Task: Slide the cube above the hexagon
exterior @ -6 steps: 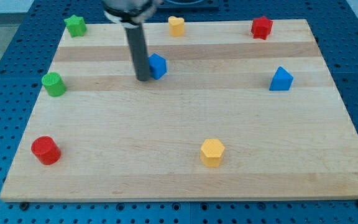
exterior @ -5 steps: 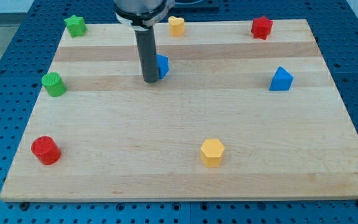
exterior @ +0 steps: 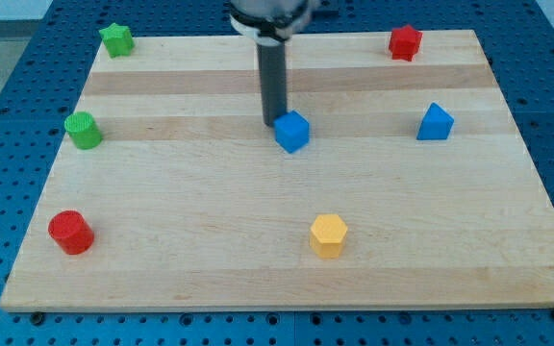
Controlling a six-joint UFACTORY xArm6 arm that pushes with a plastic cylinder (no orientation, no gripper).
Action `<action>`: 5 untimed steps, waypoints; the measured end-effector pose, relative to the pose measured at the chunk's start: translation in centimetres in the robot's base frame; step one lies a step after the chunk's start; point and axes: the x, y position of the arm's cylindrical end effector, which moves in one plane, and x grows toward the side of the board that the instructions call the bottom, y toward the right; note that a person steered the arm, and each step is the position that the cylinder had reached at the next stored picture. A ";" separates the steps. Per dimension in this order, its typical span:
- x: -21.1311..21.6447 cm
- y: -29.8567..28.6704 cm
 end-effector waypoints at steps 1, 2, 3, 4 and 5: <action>2.3 0.6; 1.6 -0.2; 1.2 -2.2; 5.2 0.8; 9.5 6.6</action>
